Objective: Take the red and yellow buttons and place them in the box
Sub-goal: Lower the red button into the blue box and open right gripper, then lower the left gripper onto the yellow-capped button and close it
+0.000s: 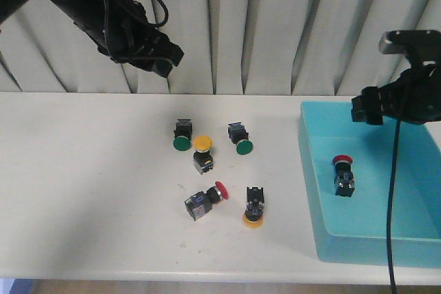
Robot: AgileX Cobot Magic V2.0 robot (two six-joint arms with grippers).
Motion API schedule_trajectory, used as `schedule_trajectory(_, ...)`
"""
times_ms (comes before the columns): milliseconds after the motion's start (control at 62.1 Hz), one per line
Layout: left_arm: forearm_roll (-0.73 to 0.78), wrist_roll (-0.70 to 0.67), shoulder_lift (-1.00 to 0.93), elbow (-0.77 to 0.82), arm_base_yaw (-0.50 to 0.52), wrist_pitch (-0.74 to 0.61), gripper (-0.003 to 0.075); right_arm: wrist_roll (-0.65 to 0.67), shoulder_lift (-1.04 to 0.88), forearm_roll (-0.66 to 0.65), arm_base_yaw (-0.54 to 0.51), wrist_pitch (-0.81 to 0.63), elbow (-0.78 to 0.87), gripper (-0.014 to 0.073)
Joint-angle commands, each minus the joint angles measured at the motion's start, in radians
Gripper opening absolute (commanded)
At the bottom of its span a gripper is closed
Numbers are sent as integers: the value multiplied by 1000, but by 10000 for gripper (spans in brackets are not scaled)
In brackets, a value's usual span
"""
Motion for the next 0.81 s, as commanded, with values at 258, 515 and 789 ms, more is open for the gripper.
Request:
schedule_trajectory(258, -136, 92, 113, -29, -1, -101, 491, -14, -312, 15, 59, 42, -32, 554)
schedule_trajectory(515, -181, 92, 219, -29, -14, -182, 494, -14, -352, -17, 185, 66, -31, 554)
schedule_trajectory(789, -180, 84, 300, -31, -46, -292, 494, -10, -352, -21, 195, 66, -31, 554)
